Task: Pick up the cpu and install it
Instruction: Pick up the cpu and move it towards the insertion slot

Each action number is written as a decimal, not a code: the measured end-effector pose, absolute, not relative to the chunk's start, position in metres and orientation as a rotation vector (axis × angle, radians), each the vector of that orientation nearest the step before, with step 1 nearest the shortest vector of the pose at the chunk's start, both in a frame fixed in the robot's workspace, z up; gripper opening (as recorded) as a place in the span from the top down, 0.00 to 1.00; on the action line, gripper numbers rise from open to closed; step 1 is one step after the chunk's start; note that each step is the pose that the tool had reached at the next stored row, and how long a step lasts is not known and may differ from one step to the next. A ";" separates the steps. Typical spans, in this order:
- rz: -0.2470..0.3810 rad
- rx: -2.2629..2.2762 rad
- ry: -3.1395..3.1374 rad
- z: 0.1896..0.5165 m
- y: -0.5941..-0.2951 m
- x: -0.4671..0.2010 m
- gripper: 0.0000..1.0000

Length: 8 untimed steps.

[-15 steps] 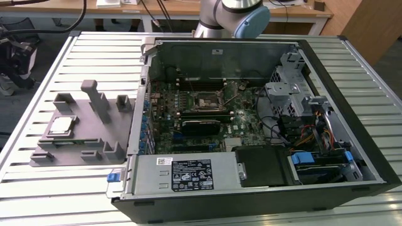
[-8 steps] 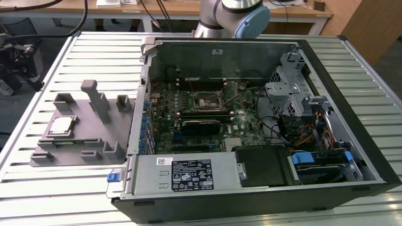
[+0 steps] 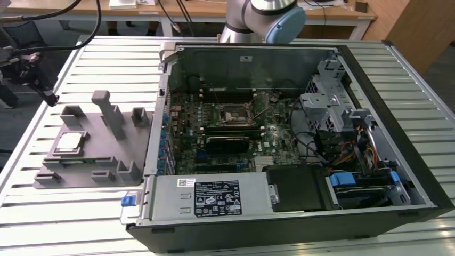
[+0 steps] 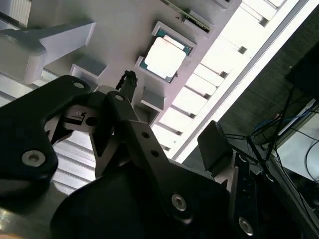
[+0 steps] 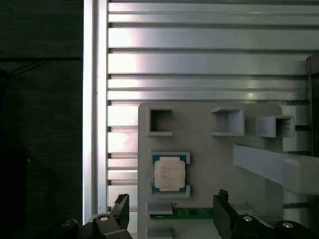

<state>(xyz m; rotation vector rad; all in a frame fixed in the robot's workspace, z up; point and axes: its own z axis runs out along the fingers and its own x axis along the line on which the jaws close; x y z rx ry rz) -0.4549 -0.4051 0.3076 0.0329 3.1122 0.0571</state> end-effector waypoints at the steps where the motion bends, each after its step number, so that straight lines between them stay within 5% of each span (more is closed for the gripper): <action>1: 0.057 0.033 3.112 0.306 -0.405 -0.455 0.24; 8: 0.057 0.033 3.113 0.293 -0.407 -0.455 0.24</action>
